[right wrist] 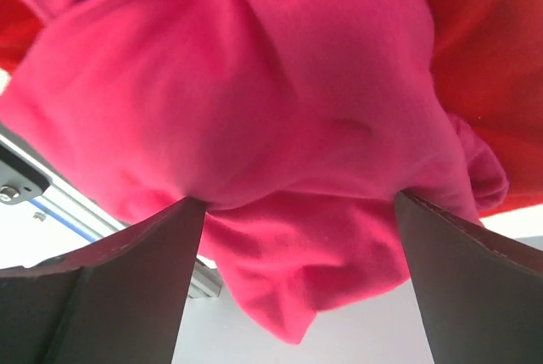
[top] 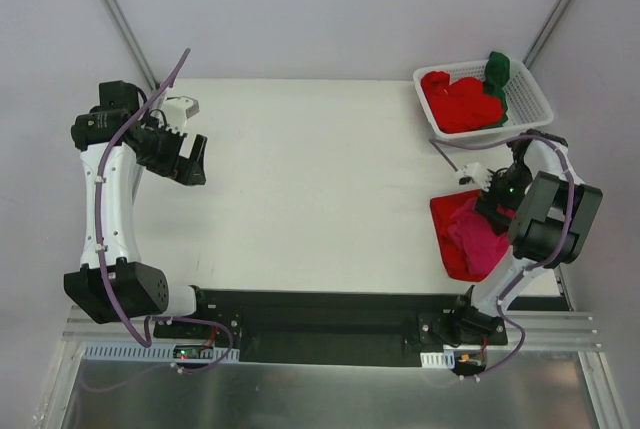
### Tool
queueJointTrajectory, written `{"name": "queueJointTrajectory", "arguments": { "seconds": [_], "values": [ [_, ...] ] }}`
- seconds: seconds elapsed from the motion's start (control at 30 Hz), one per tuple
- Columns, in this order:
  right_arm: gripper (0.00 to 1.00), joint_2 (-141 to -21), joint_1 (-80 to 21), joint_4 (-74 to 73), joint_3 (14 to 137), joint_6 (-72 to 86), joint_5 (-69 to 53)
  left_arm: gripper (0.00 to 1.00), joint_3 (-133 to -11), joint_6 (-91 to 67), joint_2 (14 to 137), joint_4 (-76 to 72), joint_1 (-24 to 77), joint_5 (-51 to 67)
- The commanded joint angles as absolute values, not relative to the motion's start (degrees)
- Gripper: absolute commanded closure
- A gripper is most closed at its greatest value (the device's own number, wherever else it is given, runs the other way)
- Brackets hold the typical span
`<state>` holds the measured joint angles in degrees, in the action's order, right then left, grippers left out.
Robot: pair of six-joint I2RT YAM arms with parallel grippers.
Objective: Fold and stack the t-shirts
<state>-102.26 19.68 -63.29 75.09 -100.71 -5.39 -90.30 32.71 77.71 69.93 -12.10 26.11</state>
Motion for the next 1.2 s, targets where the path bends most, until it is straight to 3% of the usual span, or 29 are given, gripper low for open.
{"name": "queueJointTrajectory", "arguments": {
  "seconds": [0.0, 0.2, 0.67, 1.17],
  "values": [
    [0.03, -104.5, 20.9, -62.3, 74.6, -102.6, -3.9, 0.01, -92.1, 33.8, 78.0, 71.6, -12.6, 25.4],
    [0.03, -108.6, 21.1, -60.6, 73.6, -100.1, -1.1, 0.01, -92.5, 33.8, 78.0, 71.7, -12.5, 25.2],
    [0.03, -105.8, 21.3, -58.7, 68.5, -85.3, -0.5, 0.01, -92.0, 33.9, 77.5, 71.8, -12.6, 25.7],
    [0.04, -99.9, 24.6, -58.9, 62.9, -89.1, 2.5, 0.01, -91.2, 34.3, 77.0, 71.7, -12.6, 26.3]
  ]
}}
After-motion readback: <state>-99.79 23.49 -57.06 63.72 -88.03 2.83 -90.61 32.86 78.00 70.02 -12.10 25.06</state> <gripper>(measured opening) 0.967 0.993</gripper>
